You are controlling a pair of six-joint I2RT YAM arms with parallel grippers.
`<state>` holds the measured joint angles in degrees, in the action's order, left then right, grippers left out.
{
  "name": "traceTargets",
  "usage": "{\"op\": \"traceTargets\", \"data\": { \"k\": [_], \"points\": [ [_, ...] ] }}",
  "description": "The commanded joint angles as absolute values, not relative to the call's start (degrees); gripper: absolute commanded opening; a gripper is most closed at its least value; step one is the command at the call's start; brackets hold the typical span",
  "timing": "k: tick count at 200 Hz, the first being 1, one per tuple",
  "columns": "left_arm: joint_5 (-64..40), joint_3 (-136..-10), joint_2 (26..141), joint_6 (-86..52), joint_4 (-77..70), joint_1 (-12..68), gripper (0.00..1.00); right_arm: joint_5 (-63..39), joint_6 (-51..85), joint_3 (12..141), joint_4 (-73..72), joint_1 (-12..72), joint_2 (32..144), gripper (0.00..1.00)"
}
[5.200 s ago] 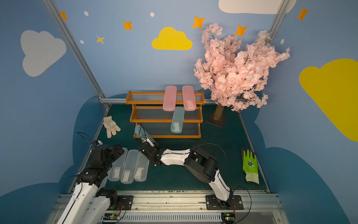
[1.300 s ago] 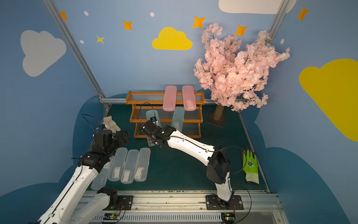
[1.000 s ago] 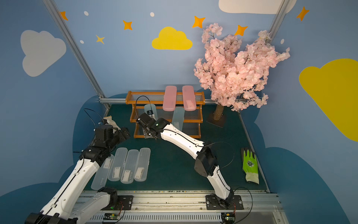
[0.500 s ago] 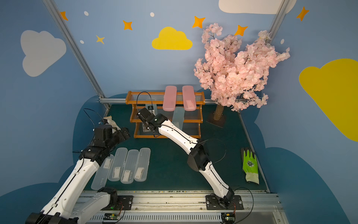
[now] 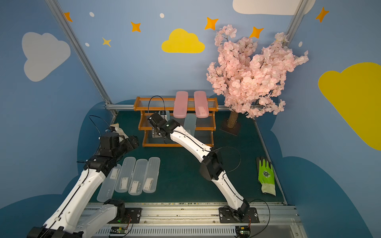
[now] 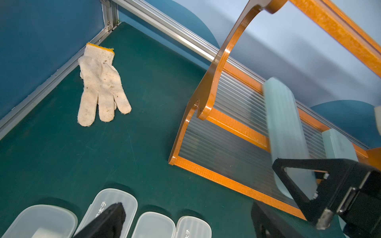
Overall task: Place the pencil cases on the shelf according to color
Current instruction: Place the pencil case on the shelf.
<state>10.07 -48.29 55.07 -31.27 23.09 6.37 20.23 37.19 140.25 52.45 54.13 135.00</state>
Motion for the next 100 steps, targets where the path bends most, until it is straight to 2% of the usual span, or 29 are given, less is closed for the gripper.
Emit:
{"op": "traceTargets", "data": {
  "k": [1, 53, 100],
  "points": [
    [9.5, -48.6, 54.4, -30.2, 23.3, 6.2, 1.0, 19.4, 37.7, 141.8, 50.7, 53.9, 133.6, 0.89],
    [10.0, -48.8, 54.7, -29.8, 23.7, 6.2, 1.0, 19.1, 36.7, 141.0, 50.5, 55.1, 130.5, 0.92],
    [10.2, -49.0, 56.4, -29.9, 25.0, 6.4, 1.0, 24.5, 34.3, 135.6, 51.6, 57.7, 126.0, 0.96]
  ]
}}
